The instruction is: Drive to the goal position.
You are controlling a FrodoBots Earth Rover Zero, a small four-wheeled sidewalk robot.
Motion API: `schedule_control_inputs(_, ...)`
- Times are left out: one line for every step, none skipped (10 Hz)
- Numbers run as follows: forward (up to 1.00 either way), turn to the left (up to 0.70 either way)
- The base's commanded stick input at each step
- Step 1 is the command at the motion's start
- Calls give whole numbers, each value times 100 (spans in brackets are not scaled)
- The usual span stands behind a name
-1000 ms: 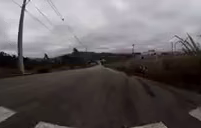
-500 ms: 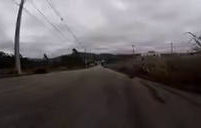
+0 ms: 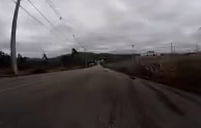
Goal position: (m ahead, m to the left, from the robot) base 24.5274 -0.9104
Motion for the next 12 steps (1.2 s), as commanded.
schedule_control_inputs(70, 0)
schedule_control_inputs(70, 0)
schedule_control_inputs(70, 0)
schedule_control_inputs(70, 0)
schedule_control_inputs(70, 0)
schedule_control_inputs(70, 0)
schedule_control_inputs(70, 0)
schedule_control_inputs(70, 0)
schedule_control_inputs(70, 0)
schedule_control_inputs(70, 0)
schedule_control_inputs(70, 0)
schedule_control_inputs(70, 0)
